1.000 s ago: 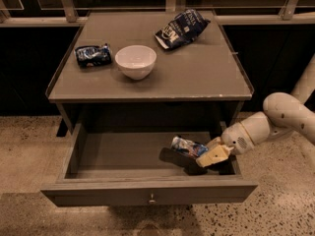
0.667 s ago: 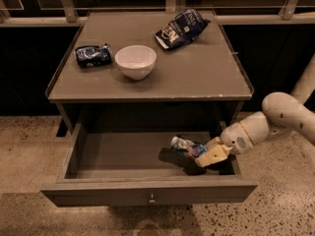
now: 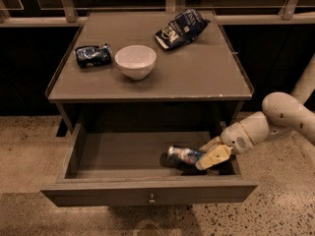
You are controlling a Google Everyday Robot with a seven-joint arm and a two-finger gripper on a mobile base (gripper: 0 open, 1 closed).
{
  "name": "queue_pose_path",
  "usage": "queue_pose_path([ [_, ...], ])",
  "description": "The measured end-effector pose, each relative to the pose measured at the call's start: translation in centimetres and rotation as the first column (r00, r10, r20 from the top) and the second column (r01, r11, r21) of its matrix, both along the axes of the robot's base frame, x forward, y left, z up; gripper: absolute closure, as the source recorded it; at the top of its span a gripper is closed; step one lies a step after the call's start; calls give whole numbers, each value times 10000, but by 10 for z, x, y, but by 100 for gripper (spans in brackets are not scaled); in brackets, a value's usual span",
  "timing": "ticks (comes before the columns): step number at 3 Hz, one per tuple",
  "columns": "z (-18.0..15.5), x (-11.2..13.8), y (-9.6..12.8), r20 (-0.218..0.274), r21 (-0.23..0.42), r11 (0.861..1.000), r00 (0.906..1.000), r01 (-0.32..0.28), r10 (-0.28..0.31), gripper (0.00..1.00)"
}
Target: Place redbull can into top drawer
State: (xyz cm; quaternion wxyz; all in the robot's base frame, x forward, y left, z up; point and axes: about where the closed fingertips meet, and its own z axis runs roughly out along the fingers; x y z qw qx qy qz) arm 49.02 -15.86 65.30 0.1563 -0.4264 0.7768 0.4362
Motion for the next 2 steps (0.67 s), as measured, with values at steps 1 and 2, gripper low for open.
queue_pose_path([
  [1,0,0,0,0,0,10000,10000,0,0,0],
  [2,0,0,0,-1,0,10000,10000,-1,1,0],
])
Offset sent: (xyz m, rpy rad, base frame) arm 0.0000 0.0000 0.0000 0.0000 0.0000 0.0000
